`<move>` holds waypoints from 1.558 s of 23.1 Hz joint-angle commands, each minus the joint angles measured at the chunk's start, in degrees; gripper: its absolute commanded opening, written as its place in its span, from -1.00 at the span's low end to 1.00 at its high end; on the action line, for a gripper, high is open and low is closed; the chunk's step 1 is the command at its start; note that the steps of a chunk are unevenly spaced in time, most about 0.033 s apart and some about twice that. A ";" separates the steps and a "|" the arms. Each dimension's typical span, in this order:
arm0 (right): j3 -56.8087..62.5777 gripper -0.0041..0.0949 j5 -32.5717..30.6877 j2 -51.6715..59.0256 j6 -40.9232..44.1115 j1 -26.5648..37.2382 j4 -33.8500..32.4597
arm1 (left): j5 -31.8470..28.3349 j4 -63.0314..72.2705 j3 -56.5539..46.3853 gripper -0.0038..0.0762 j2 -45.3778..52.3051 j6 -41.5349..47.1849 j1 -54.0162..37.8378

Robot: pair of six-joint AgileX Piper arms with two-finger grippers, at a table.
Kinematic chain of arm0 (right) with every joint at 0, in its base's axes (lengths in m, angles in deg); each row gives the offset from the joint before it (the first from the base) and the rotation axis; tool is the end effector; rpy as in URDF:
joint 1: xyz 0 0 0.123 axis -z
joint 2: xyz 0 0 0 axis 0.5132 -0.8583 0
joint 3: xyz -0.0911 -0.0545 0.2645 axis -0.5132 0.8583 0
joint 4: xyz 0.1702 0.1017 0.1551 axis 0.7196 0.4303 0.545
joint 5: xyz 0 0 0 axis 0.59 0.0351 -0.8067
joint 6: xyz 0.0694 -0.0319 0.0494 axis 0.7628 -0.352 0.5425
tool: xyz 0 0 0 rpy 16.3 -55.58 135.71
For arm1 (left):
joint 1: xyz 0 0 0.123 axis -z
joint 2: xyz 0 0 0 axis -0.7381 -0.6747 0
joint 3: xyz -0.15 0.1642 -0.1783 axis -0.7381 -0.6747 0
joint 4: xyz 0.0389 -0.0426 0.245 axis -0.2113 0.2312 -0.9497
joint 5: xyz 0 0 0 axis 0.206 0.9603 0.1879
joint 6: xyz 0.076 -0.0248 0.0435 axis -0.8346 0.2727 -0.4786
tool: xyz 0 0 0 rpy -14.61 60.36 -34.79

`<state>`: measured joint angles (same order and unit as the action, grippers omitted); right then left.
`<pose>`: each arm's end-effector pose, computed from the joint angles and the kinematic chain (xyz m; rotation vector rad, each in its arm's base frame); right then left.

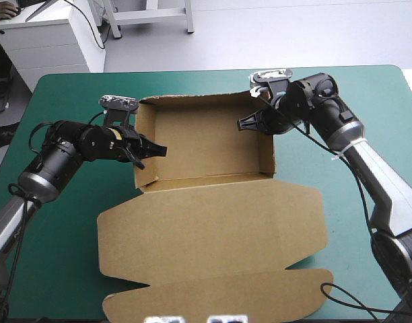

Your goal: Fold the box

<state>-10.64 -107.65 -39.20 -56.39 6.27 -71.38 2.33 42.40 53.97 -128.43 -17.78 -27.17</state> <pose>0.3462 0.1628 0.3602 -0.3933 2.5580 0.2673 0.2856 -0.1132 0.3475 0.3331 2.4573 -0.2909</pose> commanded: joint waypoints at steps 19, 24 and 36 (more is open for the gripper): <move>9.04 -0.92 3.82 -2.60 -0.38 -0.60 2.88 | 0.37 -2.18 2.25 -0.92 -14.14 0.70 1.43; 9.04 -0.36 1.73 -2.60 5.81 -0.60 -3.40 | 0.11 -2.23 2.25 -0.84 -14.23 -0.58 1.43; 5.96 -0.05 0.77 -1.64 5.86 -0.60 -3.59 | 0.11 -2.63 2.36 0.33 -14.02 -0.69 1.43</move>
<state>-1.15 -107.07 -44.54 -50.21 5.63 -74.18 3.51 39.68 54.83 -145.30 -18.38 -26.18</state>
